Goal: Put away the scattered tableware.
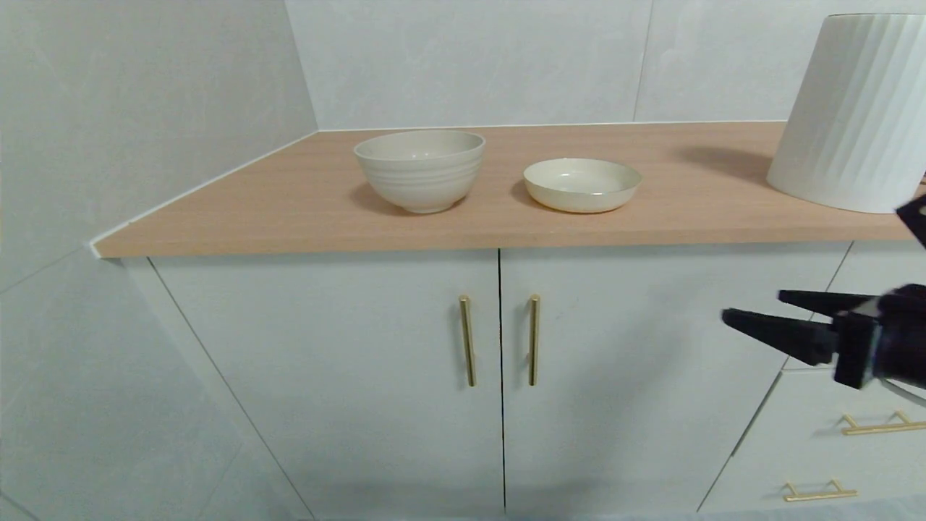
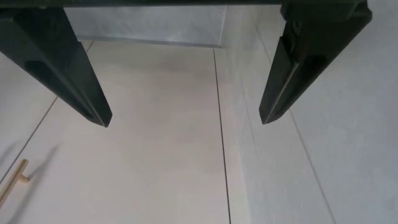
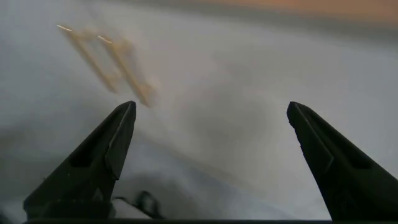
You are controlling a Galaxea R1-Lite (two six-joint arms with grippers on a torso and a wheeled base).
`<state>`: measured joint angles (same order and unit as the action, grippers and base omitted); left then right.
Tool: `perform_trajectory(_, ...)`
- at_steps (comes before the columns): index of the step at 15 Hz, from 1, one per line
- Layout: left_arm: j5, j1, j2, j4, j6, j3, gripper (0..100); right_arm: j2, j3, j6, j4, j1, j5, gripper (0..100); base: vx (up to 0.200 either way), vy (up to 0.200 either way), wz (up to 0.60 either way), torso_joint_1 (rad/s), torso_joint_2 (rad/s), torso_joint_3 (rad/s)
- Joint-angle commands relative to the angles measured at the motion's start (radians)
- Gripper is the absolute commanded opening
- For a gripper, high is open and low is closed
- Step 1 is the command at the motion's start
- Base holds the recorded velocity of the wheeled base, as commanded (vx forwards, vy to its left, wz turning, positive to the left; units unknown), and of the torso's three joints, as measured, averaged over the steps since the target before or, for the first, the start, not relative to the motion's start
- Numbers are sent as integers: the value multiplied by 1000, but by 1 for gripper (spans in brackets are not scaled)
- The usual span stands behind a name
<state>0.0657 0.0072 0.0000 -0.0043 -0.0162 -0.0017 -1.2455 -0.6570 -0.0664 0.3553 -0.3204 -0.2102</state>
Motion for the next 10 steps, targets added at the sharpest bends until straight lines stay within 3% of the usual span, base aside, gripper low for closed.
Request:
perform_trajectory(1, 0, 0, 0, 0, -1, 0, 100, -330, -205, -72, 37, -163, -61, 100, 0, 0, 0, 0, 0, 0)
perform_trajectory(4, 0, 0, 0, 0, -1, 0, 100, -468, -311, -150, 44, -229, -61, 100, 0, 0, 0, 0, 0, 0)
perform_trajectory(10, 0, 0, 0, 0, -1, 0, 100, -578, -325, -151, 50, -250, -63, 100, 0, 0, 0, 0, 0, 0)
